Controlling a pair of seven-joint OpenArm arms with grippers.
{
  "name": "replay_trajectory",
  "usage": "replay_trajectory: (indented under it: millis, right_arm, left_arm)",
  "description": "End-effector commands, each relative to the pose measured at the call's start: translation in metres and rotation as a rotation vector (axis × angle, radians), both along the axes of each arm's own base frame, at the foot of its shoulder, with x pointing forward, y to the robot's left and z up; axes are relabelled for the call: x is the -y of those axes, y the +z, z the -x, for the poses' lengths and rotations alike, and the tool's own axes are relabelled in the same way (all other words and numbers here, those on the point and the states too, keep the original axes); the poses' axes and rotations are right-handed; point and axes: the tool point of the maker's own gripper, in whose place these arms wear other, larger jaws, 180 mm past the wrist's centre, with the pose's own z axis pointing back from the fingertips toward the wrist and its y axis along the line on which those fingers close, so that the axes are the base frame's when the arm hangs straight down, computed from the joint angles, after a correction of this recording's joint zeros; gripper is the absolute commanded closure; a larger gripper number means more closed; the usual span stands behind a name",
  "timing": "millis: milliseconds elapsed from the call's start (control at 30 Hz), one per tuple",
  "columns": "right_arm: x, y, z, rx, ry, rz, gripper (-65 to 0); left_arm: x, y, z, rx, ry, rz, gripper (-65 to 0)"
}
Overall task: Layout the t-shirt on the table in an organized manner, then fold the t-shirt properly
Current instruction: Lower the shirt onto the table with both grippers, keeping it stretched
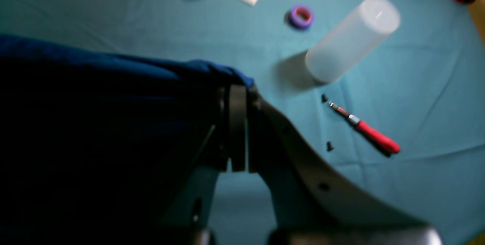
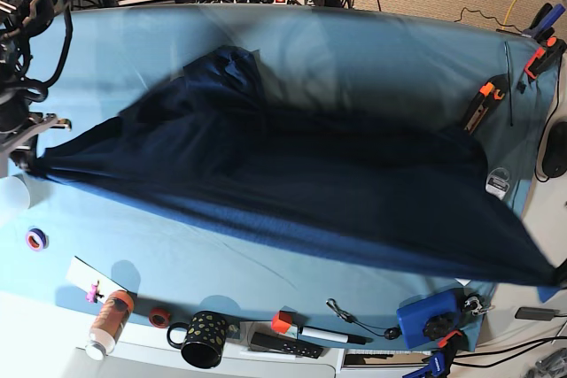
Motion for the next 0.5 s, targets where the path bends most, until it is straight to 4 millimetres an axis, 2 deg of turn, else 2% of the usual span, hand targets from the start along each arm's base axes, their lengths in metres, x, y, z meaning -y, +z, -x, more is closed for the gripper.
replay_trajectory:
  millis: [0,200,333,467]
  right_arm:
    - [-0.001,0.013,-0.008,0.041,0.009,0.029,0.0]
    - [-0.028,0.015,-0.048,0.069,0.073,0.085,0.0]
    - [-0.024,0.022,-0.079,0.108,0.048,0.089,0.0]
    - [-0.014,0.027,-0.116,0.136,0.034,0.023,0.0]
  left_arm:
    - [-0.001,0.021,-0.005,0.062,0.004,-0.006,0.0]
    - [0.024,0.015,-0.030,0.104,-0.019,0.012,0.0]
    - [0.032,0.014,-0.049,0.102,-0.021,0.079,0.0]
    - [0.032,0.021,-0.075,0.109,0.000,0.169,0.0]
